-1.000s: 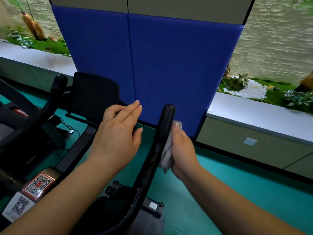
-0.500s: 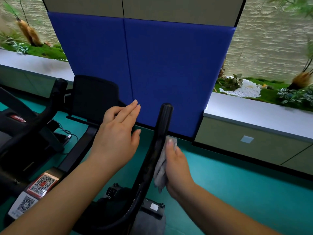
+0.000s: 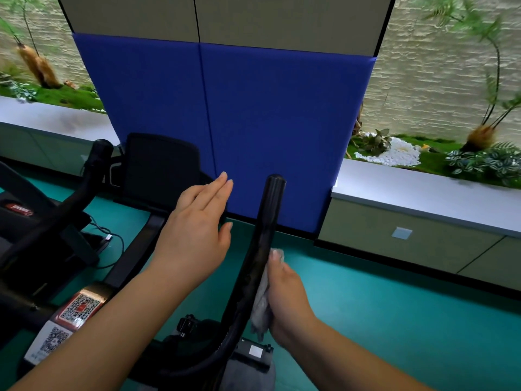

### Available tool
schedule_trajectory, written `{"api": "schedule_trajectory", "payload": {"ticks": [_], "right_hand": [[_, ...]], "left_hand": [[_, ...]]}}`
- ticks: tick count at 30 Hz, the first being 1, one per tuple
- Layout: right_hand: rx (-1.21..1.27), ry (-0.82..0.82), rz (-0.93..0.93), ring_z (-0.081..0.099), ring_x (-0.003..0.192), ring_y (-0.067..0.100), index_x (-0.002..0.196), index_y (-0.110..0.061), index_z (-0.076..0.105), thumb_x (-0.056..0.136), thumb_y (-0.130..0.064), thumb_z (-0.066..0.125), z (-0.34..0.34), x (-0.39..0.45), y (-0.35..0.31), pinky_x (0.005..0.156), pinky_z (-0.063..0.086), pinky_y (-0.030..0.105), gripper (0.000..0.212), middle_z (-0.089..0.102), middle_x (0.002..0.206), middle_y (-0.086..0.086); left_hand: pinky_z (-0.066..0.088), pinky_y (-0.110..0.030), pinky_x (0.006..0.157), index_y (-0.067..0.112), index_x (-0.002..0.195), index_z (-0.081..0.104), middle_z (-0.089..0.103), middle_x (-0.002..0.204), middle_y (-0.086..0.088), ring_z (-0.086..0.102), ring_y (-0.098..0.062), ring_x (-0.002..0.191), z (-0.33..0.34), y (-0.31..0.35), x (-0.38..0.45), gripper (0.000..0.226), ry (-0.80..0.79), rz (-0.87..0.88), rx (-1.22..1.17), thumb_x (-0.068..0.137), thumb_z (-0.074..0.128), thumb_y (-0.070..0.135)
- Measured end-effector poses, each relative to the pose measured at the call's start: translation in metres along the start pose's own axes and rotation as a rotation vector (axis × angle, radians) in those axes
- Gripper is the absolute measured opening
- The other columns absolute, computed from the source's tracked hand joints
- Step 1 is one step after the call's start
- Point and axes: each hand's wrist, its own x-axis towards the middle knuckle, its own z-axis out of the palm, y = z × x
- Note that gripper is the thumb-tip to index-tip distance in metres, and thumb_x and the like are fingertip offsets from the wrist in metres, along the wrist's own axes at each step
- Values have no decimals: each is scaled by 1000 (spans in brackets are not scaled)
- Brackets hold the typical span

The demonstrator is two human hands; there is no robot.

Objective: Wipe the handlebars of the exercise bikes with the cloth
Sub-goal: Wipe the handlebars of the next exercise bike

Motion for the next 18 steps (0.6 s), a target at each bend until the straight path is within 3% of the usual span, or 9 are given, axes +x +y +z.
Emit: {"api": "schedule_trajectory", "payload": {"ticks": [2,3,5,7,10,12,14,16,18], "right_hand": [[39,51,-16,65,67,9,90,-7,61,102,-34,37,-1,10,-12,64,52,18,38,66,76,4],[56,67,-19,66,72,12,97,-5,62,102,-36,37,0,16,-22,65,53,19,41,68,83,8],[78,87,-42,68,90,25,106,-5,62,102,-40,38,1,26,-31,83,56,35,43,70,98,17],[18,119,-79,68,93,27,95,-11,64,101,-38,41,2,21,-24,87,55,41,35,71,94,13],[-147,189,-156,65,82,16,85,-18,62,99,-28,49,-3,-6,-2,74,50,29,22,68,82,2],[-235,205,-293,63,86,9,91,-24,66,96,-20,56,-8,-18,0,78,46,23,12,67,89,0],[-427,182,-540,55,89,-3,107,-31,66,92,-15,60,-8,-14,-16,82,38,9,22,59,96,0],[-600,120,-723,48,87,-2,121,-27,64,91,-15,63,-1,0,-33,81,34,3,32,47,94,-3],[-720,121,-729,46,90,8,122,-27,65,90,-21,65,7,12,-41,81,36,8,33,38,91,-9]], "left_hand": [[31,-30,106,18,149,28,26,154,10,29,-16,131,-2,-3,-3,69,-11,7,-21,88,60,24],[31,-29,106,18,149,29,27,154,9,30,-17,132,-4,-4,-5,68,-11,15,-23,88,61,23],[29,-29,106,17,147,33,32,152,7,31,-17,133,-8,-5,-9,66,-7,27,-24,88,61,22],[23,-26,108,18,147,32,34,151,8,29,-16,135,-10,-7,-16,65,-14,21,-38,89,60,22],[22,-25,107,19,147,34,36,150,10,28,-14,136,-10,-12,-30,63,-22,11,-57,89,60,22],[26,-28,108,19,144,40,39,148,9,29,-14,136,-10,-16,-37,59,-34,20,-61,89,61,23],[36,-36,108,18,140,46,43,146,9,32,-16,135,-11,-21,-41,55,-55,24,-60,88,63,22],[41,-44,104,17,135,53,47,143,7,36,-19,134,-13,-25,-45,51,-69,30,-58,86,65,21],[43,-45,102,17,131,57,49,141,6,38,-21,132,-14,-28,-50,47,-66,40,-60,85,66,21]]}}
